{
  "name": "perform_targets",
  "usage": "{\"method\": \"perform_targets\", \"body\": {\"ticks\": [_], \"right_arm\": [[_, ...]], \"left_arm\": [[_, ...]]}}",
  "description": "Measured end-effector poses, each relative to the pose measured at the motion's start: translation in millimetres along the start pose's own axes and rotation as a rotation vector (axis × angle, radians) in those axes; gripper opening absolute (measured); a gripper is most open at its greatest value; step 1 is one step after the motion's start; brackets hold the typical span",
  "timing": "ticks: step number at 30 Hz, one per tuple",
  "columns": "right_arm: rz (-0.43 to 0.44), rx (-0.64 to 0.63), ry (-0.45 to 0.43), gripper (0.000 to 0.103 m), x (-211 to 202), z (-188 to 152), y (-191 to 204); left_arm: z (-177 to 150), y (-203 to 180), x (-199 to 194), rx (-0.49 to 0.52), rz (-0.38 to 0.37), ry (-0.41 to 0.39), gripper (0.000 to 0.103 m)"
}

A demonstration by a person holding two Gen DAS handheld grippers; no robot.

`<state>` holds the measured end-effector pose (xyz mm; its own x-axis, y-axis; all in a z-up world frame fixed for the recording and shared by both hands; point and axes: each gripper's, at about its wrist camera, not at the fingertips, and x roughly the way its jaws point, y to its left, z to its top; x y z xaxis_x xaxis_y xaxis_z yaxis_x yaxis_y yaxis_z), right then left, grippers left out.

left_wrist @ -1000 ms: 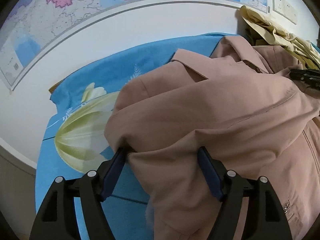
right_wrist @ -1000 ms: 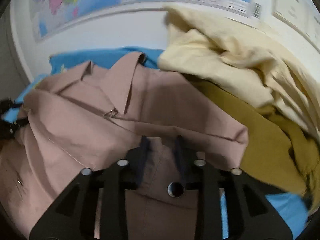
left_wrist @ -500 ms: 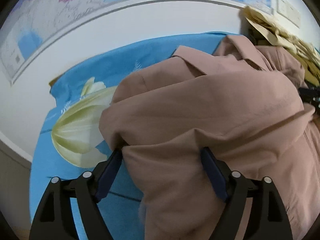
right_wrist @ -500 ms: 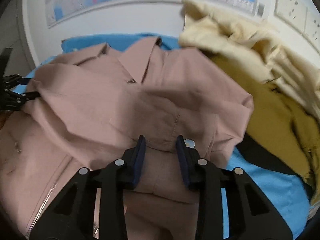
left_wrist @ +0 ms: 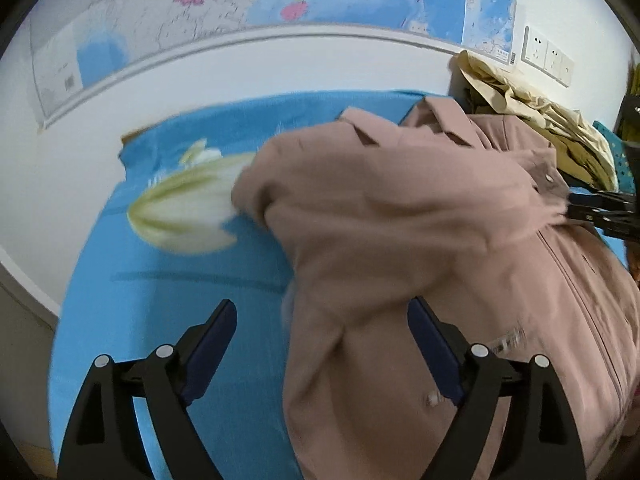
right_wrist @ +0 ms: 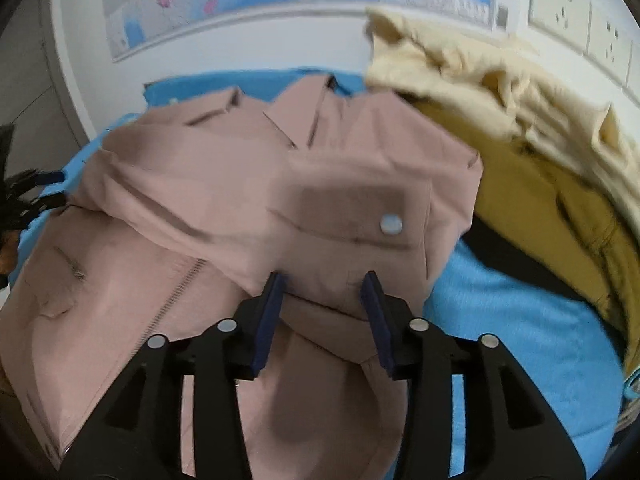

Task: Fold large clothes

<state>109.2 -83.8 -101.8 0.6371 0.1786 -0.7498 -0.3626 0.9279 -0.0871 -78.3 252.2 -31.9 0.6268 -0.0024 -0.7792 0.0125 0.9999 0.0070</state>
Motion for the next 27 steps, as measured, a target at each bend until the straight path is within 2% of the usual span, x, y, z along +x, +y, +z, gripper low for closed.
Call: {"method": "perform_targets", "body": {"ticks": [2, 4, 6, 8, 10, 14, 17, 21, 27], "right_arm": [[0.033, 0.05, -0.022, 0.045, -11, -2, -7], [0.054, 0.083, -0.054, 0.056, -28, -5, -11], [0.093, 0.122, -0.068, 0.064, -51, -18, -21], [0.131, 0.158, -0.059, 0.066, -68, -36, -28], [0.166, 0.222, -0.042, 0.072, -82, -60, -37], [0.263, 0.355, -0.003, 0.074, -104, -112, -52], [0.334, 0.423, 0.019, 0.076, -113, -143, -51], [0.394, 0.447, 0.012, 0.078, -122, -164, -44], [0.432, 0.443, 0.008, 0.08, -135, -178, -32]], "left_arm": [[-11, 7, -4, -0.043, -0.021, 0.017, 0.084], [-22, 13, -13, -0.081, -0.058, 0.03, 0.084], [-35, 17, -22, -0.098, -0.087, 0.037, 0.085], [-50, 19, -32, -0.102, -0.108, 0.046, 0.087], [-62, 21, -39, -0.119, -0.136, 0.058, 0.09], [-85, 20, -46, -0.17, -0.228, 0.094, 0.09], [-98, 14, -55, -0.17, -0.274, 0.09, 0.093], [-109, 2, -64, -0.168, -0.34, 0.106, 0.096], [-125, -16, -77, -0.164, -0.432, 0.147, 0.096]]}}
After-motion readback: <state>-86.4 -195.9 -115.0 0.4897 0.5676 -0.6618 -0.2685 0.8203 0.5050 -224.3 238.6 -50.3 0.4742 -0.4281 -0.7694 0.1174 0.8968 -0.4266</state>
